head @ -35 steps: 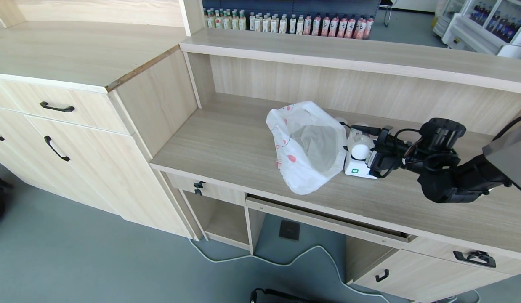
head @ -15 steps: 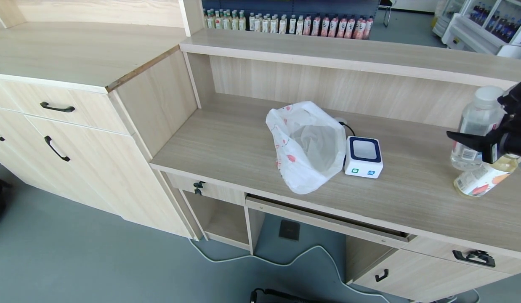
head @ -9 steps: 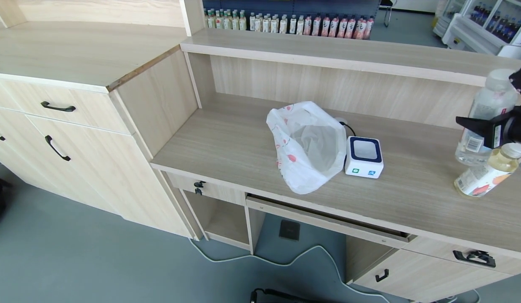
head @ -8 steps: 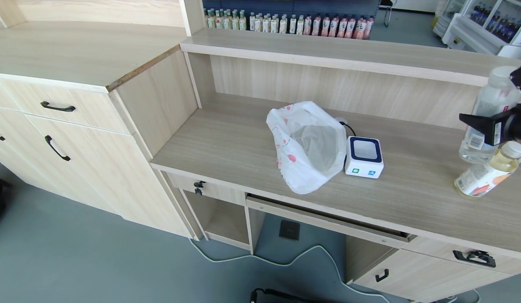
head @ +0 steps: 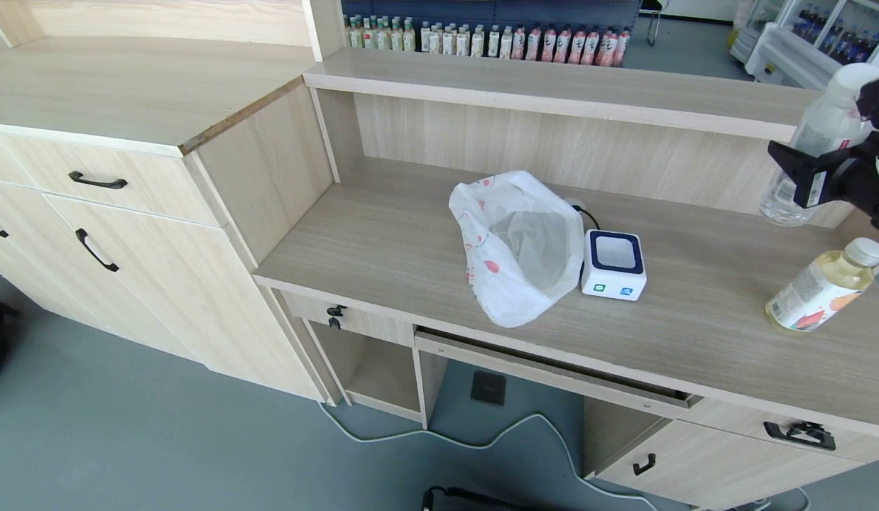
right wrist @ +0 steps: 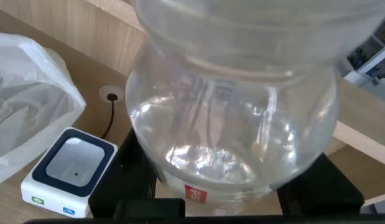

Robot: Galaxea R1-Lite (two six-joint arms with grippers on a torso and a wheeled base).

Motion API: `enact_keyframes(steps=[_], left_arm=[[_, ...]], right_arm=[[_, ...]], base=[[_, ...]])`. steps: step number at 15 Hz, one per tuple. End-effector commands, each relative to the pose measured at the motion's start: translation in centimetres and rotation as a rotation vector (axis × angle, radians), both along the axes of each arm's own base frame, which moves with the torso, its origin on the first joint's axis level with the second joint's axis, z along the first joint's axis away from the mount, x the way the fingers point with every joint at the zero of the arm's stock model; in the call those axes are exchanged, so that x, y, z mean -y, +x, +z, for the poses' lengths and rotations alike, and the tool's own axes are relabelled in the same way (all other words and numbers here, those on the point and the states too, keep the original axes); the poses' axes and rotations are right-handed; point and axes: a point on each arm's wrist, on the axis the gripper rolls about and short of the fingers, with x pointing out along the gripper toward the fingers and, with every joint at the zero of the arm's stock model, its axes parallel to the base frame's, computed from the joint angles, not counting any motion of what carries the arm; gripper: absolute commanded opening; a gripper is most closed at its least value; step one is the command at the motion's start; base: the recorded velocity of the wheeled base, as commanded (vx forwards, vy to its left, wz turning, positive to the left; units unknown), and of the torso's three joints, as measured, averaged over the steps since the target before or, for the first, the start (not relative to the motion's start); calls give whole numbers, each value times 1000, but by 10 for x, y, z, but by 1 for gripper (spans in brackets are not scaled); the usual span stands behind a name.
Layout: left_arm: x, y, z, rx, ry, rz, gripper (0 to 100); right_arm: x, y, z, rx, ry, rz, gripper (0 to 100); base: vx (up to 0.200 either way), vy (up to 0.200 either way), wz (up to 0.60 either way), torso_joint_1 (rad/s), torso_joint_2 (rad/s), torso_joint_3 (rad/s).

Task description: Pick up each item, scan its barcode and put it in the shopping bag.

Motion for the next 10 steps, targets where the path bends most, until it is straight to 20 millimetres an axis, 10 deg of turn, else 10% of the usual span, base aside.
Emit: enact_keyframes(steps=[1, 6, 10], left_arm=[[0, 0, 0, 1, 0, 0, 100], [0, 0, 0, 1, 0, 0, 100], [0, 0, 0, 0, 0, 0, 100]], right_arm=[[-6, 9, -12, -28, 6, 22, 0], [-41, 37, -26, 19, 31, 3, 0], [-63, 84, -67, -66, 112, 82, 0]], base=[[0, 0, 600, 7, 12, 2], [0, 0, 600, 1, 3, 1], [0, 0, 0, 0, 0, 0]])
